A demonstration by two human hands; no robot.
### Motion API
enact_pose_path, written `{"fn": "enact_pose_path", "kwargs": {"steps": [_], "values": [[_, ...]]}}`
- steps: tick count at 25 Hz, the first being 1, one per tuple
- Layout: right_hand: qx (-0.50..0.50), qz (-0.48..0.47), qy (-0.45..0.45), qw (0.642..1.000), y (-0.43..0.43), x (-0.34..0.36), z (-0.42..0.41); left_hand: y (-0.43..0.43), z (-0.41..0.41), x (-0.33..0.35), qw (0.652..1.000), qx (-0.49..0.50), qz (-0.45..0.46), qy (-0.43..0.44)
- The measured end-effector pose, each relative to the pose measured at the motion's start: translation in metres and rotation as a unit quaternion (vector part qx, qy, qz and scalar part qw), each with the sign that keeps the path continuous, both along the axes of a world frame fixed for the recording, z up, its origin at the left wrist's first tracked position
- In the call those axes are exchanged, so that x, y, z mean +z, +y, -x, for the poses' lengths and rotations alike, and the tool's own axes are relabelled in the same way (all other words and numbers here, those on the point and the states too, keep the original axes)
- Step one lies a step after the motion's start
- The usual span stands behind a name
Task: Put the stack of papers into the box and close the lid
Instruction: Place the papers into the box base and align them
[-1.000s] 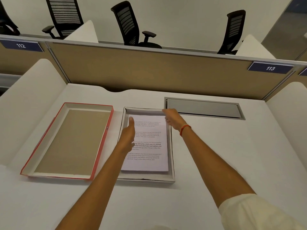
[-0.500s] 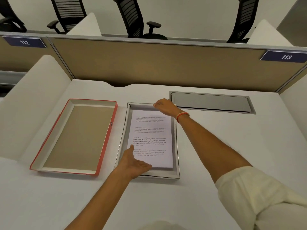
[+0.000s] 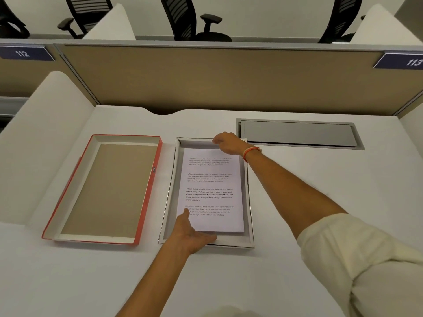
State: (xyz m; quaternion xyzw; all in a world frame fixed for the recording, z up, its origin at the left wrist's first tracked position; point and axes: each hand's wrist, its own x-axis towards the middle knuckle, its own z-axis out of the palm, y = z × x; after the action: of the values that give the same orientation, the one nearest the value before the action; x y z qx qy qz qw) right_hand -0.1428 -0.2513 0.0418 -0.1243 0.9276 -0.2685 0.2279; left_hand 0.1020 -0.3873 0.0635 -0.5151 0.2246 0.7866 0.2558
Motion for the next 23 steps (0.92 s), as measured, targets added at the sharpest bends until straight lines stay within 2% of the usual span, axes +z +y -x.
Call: {"fn": "enact_pose_path", "kwargs": {"steps": [8, 13, 23], "values": [[0.094, -0.060, 0.015, 0.994, -0.010, -0.021, 0.028, -0.001, 0.004, -0.009, 0.999, 0.030, -0.009, -0.032], [0.140, -0.084, -0.011, 0.987, -0.015, -0.028, 0.038, -0.005, 0.008, -0.015, 0.998, 0.042, -0.013, -0.042], [0.101, -0.063, -0.027, 0.992, -0.015, -0.044, 0.040, -0.008, 0.013, -0.023, 0.998, 0.034, -0.011, -0.042]]}}
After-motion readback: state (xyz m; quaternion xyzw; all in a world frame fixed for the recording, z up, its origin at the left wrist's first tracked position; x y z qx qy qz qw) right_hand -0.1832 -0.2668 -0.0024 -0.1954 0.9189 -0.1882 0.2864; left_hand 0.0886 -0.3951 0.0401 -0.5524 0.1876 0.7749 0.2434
